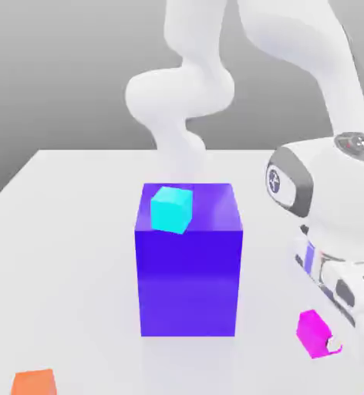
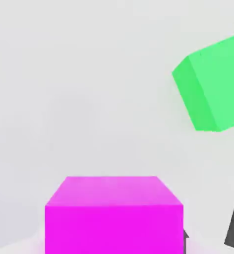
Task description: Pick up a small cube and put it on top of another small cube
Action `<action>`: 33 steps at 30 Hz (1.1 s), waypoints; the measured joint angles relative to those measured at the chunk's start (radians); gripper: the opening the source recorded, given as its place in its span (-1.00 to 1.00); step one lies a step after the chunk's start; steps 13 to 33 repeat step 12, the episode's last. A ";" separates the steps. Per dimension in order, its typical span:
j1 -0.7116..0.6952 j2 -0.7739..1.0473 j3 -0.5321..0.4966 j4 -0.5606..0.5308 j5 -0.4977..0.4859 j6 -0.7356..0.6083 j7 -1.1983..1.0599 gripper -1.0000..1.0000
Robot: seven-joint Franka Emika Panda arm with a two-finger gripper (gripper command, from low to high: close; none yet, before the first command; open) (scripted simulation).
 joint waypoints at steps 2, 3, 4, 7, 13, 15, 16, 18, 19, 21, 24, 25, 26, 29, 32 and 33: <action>0.007 0.020 0.016 0.069 -0.010 -0.047 -0.032 -1.00; 0.011 0.030 0.025 0.104 -0.015 -0.069 -0.049 -1.00; 0.016 0.038 0.034 0.138 -0.021 -0.092 -0.066 -1.00; 0.027 0.097 0.053 0.205 -0.031 -0.090 -0.100 -1.00; 0.028 0.165 0.055 0.216 -0.030 -0.033 -0.105 1.00; 0.028 0.165 0.055 0.216 -0.030 -0.033 -0.105 1.00; 0.028 0.165 0.055 0.216 -0.030 -0.033 -0.105 1.00; 0.028 0.165 0.055 0.216 -0.030 -0.033 -0.105 1.00; 0.028 0.165 0.055 0.216 -0.030 -0.033 -0.105 1.00; 0.028 0.165 0.055 0.216 -0.030 -0.033 -0.105 1.00; 0.028 0.165 0.055 0.216 -0.030 -0.033 -0.105 1.00; 0.028 0.165 0.055 0.216 -0.030 -0.033 -0.105 1.00; 0.028 0.165 0.055 0.216 -0.030 -0.033 -0.105 1.00; 0.028 0.165 0.055 0.216 -0.030 -0.033 -0.105 1.00; 0.028 0.165 0.055 0.216 -0.030 -0.033 -0.105 1.00; 0.028 0.165 0.055 0.216 -0.030 -0.033 -0.105 1.00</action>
